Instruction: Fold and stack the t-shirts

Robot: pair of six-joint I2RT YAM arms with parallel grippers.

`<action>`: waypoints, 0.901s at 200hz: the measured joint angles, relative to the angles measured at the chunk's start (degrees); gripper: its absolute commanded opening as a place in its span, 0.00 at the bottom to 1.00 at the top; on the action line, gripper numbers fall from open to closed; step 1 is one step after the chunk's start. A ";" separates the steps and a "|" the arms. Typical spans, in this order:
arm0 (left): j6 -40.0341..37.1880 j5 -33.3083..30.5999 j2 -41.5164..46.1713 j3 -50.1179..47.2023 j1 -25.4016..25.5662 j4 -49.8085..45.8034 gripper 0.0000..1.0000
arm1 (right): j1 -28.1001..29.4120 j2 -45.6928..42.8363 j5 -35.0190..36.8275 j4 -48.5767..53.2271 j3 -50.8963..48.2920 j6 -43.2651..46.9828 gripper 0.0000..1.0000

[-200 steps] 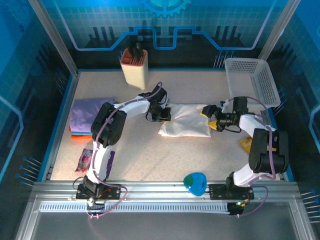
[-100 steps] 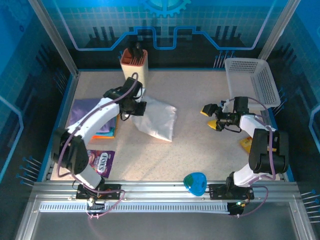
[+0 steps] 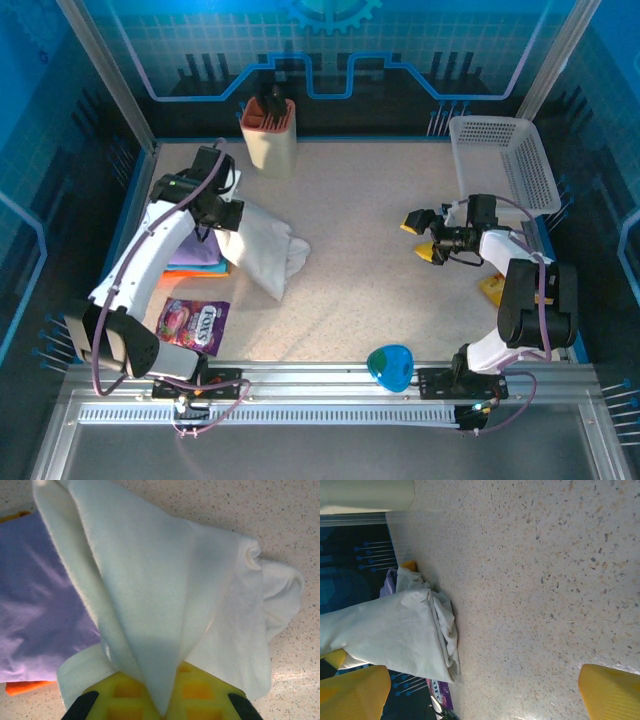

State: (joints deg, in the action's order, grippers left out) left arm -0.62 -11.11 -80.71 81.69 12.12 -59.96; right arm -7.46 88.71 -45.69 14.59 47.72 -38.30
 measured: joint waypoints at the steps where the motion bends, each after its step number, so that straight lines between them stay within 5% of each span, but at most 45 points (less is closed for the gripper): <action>1: 0.00 -0.02 0.07 0.02 -0.02 -0.02 0.00 | 0.00 0.00 0.00 0.02 0.00 0.00 0.97; 70: -0.02 0.00 0.96 -1.66 -0.02 0.87 0.00 | 1.90 -1.27 0.83 1.49 0.28 0.20 0.94; 180: 0.02 0.37 -1.22 -7.10 -1.95 5.01 0.00 | 29.20 16.98 9.35 1.22 20.37 -1.64 0.95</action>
State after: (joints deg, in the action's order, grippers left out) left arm -0.60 -10.74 -81.93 74.59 10.17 -54.96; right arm 21.74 105.69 -36.34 15.81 68.10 -39.94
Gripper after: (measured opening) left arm 0.073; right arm 0.947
